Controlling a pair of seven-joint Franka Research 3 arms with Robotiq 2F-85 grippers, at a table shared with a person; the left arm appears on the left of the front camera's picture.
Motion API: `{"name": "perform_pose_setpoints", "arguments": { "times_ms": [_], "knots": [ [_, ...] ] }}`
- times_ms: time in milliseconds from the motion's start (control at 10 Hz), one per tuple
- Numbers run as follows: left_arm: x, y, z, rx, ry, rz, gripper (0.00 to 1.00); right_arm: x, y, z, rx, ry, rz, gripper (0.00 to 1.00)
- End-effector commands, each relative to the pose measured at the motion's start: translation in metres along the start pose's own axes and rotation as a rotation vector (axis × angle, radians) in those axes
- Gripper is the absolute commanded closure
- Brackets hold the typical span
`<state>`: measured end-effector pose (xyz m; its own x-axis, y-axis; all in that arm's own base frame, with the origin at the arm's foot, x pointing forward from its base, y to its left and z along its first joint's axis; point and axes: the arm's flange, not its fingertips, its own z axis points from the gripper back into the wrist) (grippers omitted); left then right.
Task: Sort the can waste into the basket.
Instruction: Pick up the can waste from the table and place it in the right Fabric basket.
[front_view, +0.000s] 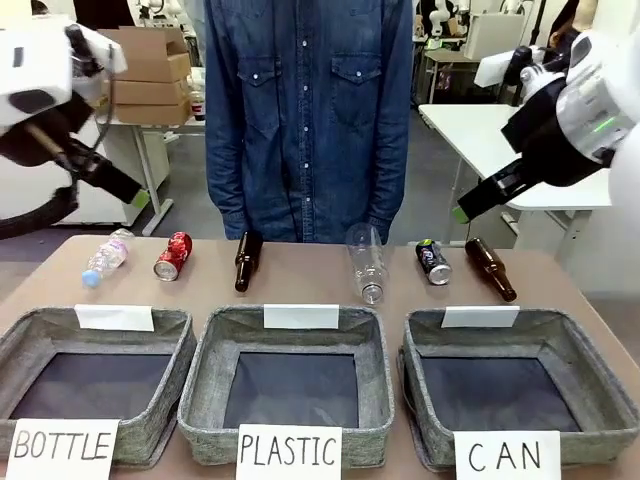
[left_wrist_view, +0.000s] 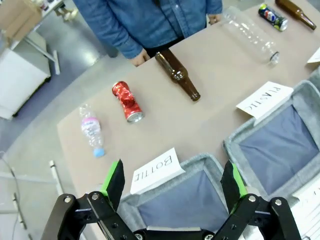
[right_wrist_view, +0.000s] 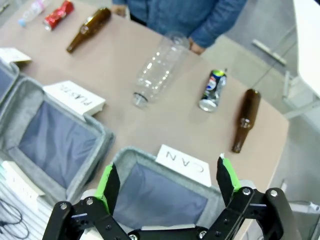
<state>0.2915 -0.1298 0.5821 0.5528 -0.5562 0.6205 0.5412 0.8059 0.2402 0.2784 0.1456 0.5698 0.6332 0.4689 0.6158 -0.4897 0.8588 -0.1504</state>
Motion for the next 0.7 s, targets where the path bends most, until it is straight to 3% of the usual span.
{"name": "perform_pose_setpoints", "arguments": {
  "times_ms": [0,100,200,300,500,600],
  "knots": [
    [-0.003,-0.008,0.022,0.006,-0.011,-0.017,0.00,-0.005,-0.002,0.012,0.109,0.001,-0.086,0.00],
    [-0.009,0.010,0.020,-0.209,0.029,0.033,0.00,-0.009,-0.017,0.015,0.365,-0.056,-0.254,0.00],
    [-0.022,0.036,0.016,-0.550,-0.005,0.146,0.00,-0.019,-0.037,0.022,0.638,-0.034,-0.531,0.00],
    [-0.040,0.061,0.009,-0.764,-0.064,0.271,0.00,-0.031,-0.054,0.027,0.770,-0.029,-0.721,0.00],
    [-0.077,0.094,-0.010,-0.975,-0.181,0.509,0.00,-0.062,-0.095,0.037,0.961,-0.131,-0.973,0.00],
    [-0.101,0.108,-0.016,-1.050,-0.299,0.638,0.00,-0.081,-0.113,0.040,0.996,-0.182,-1.050,0.00]
  ]
}}
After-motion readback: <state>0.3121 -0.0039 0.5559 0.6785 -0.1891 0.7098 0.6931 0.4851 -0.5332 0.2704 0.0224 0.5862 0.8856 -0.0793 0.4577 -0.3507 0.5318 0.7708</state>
